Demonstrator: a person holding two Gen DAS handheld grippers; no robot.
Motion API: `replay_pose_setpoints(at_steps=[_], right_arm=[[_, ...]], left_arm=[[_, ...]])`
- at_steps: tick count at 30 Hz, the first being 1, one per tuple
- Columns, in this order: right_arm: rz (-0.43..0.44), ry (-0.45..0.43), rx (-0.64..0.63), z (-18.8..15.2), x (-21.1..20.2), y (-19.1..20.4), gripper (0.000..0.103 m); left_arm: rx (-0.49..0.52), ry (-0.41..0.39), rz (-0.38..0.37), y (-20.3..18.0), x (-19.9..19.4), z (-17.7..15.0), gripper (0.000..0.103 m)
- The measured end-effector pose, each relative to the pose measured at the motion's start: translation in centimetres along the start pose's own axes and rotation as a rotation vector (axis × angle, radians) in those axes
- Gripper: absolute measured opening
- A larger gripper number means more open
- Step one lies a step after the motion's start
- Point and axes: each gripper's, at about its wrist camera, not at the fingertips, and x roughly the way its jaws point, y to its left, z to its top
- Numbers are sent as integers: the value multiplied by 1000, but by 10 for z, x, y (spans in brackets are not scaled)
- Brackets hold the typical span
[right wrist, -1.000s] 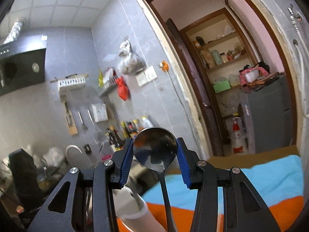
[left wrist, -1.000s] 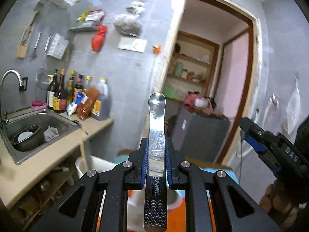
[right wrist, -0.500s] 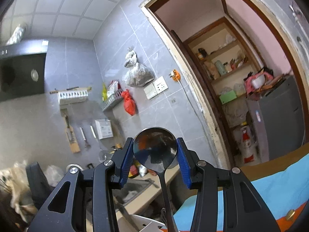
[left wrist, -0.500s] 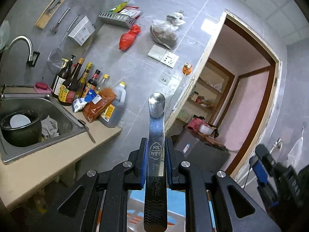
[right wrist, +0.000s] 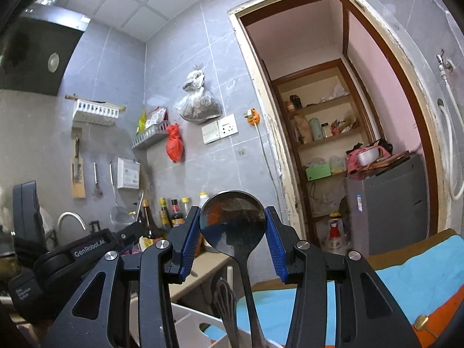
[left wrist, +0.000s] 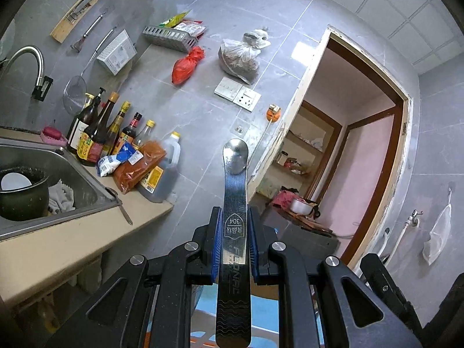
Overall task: Organize utensils
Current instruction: 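Lift the knife and spoon and carry both over the white caddy, then lower the knife and spoon into the caddy and open both grippers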
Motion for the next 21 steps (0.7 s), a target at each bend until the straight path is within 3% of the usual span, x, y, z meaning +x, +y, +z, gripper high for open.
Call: replay_pose_setpoints(at_steps=[12, 21], right_arm=[[20, -12, -33, -12, -2, 7, 41], [18, -16, -25, -15, -5, 5, 41]], left_arm=[[21, -13, -33, -4, -8, -4, 14], [107, -82, -20, -17, -13, -24, 14]])
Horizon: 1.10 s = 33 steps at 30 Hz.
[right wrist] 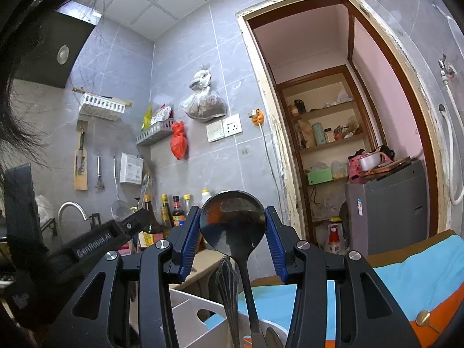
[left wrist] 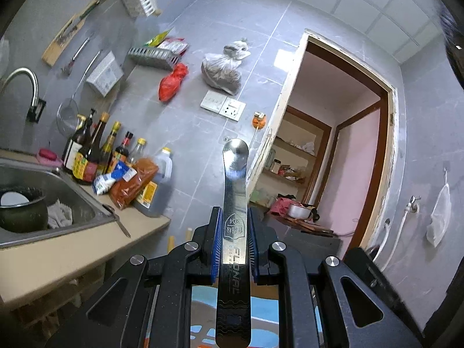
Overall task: Organize utensils
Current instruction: 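Lower the knife and spoon into the caddy and open both grippers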
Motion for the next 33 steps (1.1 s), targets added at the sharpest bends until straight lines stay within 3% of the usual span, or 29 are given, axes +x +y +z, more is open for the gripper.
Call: replay_pose_setpoints(at_steps=[12, 23, 26, 33], right_arm=[[10, 3, 13, -5, 0, -3, 41], [3, 47, 18, -8, 0, -4, 43], [-5, 64, 44, -5, -2, -7, 48], [-55, 81, 80, 23, -13, -17, 61]], left_arm=[[92, -2, 23, -1, -3, -26, 14], [107, 129, 29, 5, -11, -31, 14], [128, 151, 20, 2, -17, -26, 15], [145, 208, -6, -14, -23, -9, 32]])
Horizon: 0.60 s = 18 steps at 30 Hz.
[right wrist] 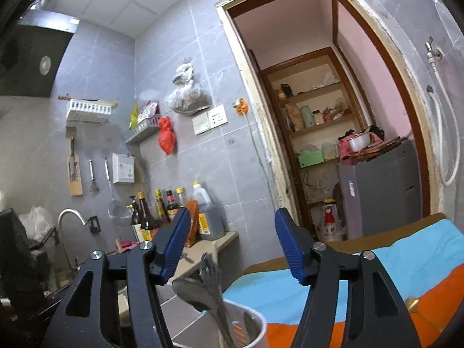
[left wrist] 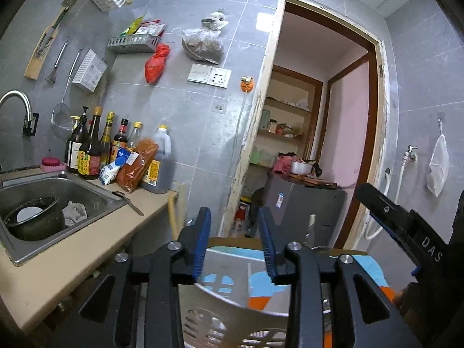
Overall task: Organize utensils
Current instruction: 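Lower the knife and spoon into the caddy and open both grippers, then move both open grippers back down to the chopstick and gold spoon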
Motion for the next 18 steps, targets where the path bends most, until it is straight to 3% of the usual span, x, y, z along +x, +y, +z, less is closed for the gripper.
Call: replay_pose_setpoints(at_steps=[2, 7, 10, 12, 18], right_arm=[[-26, 13, -11, 12, -7, -3, 69], [-90, 48, -36, 39, -28, -16, 84], [-126, 68, -47, 50, -40, -26, 95], [-153, 80, -57, 57, -50, -37, 103], [-236, 130, -87, 70, -76, -76, 103]], left_arm=[[-4, 20, -4, -6, -3, 7, 38], [-9, 69, 6, -28, -10, 25, 78], [-10, 87, 23, -44, -13, 33, 91], [3, 93, 39, -58, -14, 36, 94], [40, 129, 12, -100, -19, 25, 95]])
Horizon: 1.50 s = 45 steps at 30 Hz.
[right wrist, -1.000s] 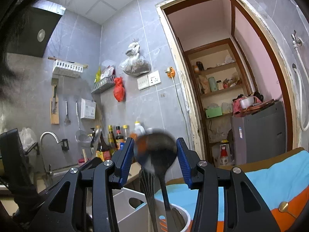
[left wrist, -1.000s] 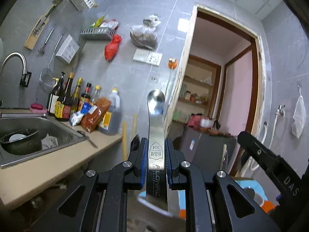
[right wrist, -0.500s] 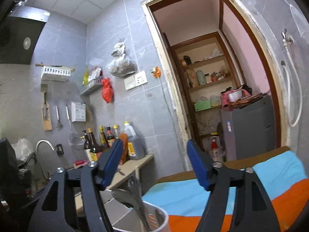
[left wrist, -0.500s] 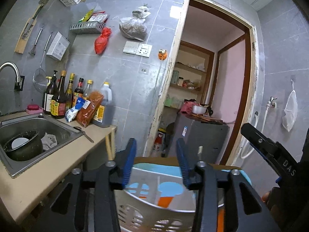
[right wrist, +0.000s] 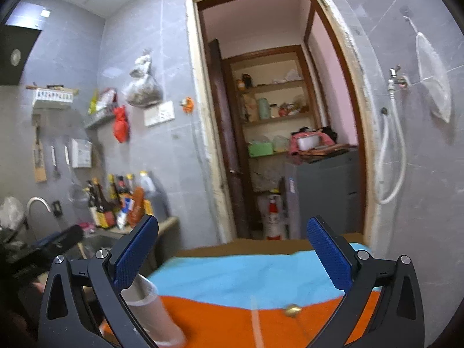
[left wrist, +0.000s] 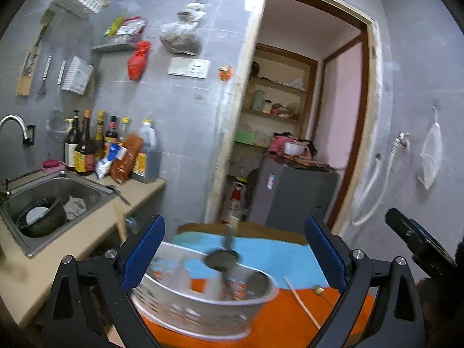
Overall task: Organize utensils
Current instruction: 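Move both open grippers back down to the chopstick and gold spoon, then grasp the wooden chopstick with the left gripper while the right gripper grasps the gold spoon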
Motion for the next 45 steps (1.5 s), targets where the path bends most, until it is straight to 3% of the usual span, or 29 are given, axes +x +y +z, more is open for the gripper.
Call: replay_pose_setpoints(at_steps=[8, 13, 19, 29, 32, 36, 38, 41, 45], right_arm=[[-94, 100, -21, -13, -5, -68, 103], [-133, 166, -9, -30, -4, -101, 103], [-137, 260, -11, -56, 2, -128, 103], [-77, 526, 35, -102, 46, -160, 100], [-37, 598, 25, -112, 58, -158, 87], [26, 682, 6, -122, 72, -153, 68], [59, 713, -15, -126, 77, -148, 63], [100, 749, -45, -130, 84, -141, 57], [135, 774, -76, -131, 96, -134, 56]], left_arm=[[56, 126, -109, -58, 12, -44, 95], [64, 259, -139, -84, 40, -83, 95], [58, 365, -106, -102, 74, -112, 94], [111, 533, -22, -110, 131, -148, 93], [110, 564, -28, -108, 145, -150, 84], [113, 626, -61, -109, 168, -153, 59], [95, 672, -80, -106, 181, -156, 48], [57, 690, -86, -100, 193, -156, 44], [17, 707, -86, -94, 204, -152, 31]])
